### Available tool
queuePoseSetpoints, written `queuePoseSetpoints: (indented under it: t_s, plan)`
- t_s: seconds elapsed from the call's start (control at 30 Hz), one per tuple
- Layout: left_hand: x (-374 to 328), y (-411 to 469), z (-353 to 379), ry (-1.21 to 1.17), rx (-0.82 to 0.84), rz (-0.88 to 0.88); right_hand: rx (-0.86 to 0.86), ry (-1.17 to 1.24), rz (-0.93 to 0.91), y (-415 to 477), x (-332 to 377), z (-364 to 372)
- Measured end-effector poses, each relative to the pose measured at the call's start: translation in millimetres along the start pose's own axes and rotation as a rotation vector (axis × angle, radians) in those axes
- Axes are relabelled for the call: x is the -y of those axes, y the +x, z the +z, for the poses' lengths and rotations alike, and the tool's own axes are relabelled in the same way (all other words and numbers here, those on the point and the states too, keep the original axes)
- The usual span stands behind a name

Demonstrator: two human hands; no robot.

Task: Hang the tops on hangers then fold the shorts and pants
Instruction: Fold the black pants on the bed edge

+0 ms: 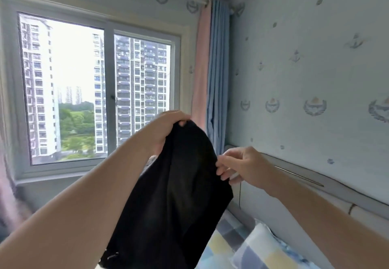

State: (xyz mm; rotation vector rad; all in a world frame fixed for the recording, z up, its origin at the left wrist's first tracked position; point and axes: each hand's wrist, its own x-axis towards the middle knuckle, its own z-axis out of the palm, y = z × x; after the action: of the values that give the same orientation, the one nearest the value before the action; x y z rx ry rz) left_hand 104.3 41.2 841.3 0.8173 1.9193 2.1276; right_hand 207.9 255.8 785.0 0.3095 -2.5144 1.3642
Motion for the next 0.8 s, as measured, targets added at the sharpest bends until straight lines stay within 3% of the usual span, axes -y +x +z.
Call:
queuePoseSetpoints:
  t_s: [0.17,0.5,0.67,0.8]
  plan:
    - [42.9,7.9,-18.0,0.106,-0.020,-0.074,0.079,0.000,-0.066,45.2,-63.7,12.0]
    - [118.1,16.6,-7.8,0.116,0.020,-0.188,0.710,0.230,0.030,70.8,-178.4,84.8]
    - [142.1,10.2,-4.8,0.135,-0.068,-0.238,0.817,0.306,0.044,67.9,-212.5,123.5]
    - [154.0,5.4,-14.5,0.199,-0.190,-0.258,0.722,0.274,0.011,69.8,-243.2,132.3]
